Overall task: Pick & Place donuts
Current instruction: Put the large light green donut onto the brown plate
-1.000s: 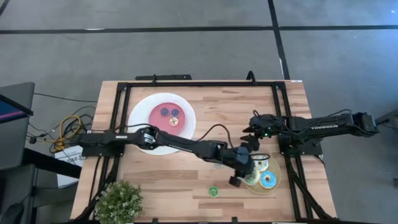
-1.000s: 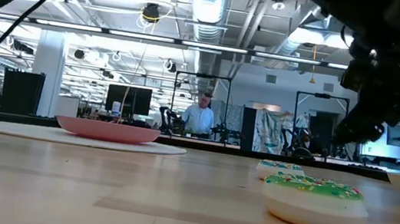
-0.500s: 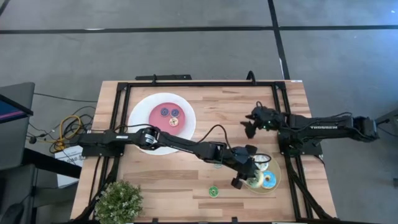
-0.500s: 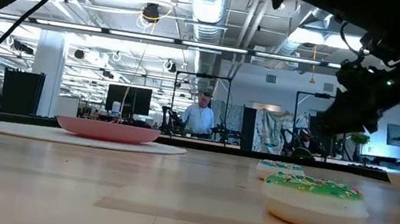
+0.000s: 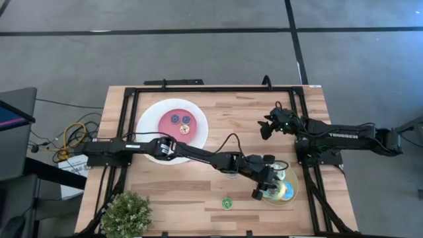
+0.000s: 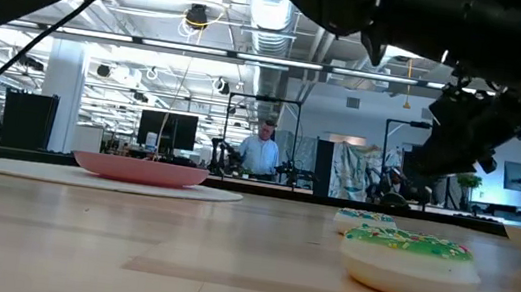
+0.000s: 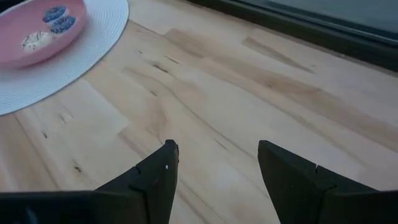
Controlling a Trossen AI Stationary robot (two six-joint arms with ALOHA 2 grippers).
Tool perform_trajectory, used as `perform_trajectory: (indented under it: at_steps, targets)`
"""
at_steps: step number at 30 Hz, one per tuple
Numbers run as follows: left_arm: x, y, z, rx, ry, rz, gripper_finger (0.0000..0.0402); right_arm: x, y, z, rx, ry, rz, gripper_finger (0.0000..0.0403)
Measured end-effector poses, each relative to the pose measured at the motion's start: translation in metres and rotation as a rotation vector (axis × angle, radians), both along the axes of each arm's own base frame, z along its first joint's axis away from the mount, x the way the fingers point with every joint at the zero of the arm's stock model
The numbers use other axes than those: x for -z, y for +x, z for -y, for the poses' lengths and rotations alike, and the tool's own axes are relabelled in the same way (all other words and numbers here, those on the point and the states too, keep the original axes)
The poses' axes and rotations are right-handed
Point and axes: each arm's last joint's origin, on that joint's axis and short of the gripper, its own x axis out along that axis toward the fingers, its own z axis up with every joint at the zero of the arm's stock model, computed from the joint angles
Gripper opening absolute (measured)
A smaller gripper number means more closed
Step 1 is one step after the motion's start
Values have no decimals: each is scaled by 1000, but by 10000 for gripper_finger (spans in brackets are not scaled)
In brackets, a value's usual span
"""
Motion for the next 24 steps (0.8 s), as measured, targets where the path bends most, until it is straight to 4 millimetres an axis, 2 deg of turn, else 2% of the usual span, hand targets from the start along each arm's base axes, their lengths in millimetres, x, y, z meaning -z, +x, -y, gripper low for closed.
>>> perform_trajectory:
  at_steps: [3,7,17,24]
  targets:
    - [3,1,-9,-64,-63,-52,127,1,-1,0,4,4,-10,210]
    - [9,0,-15,-164,-59,-113,127,2,-1,0,-4,15,-19,210]
    - [12,-1,-14,-220,-91,-162,129,2,-1,0,-4,16,-21,210]
    - [16,-3,-14,-223,-106,-201,165,2,-2,0,-4,17,-23,210]
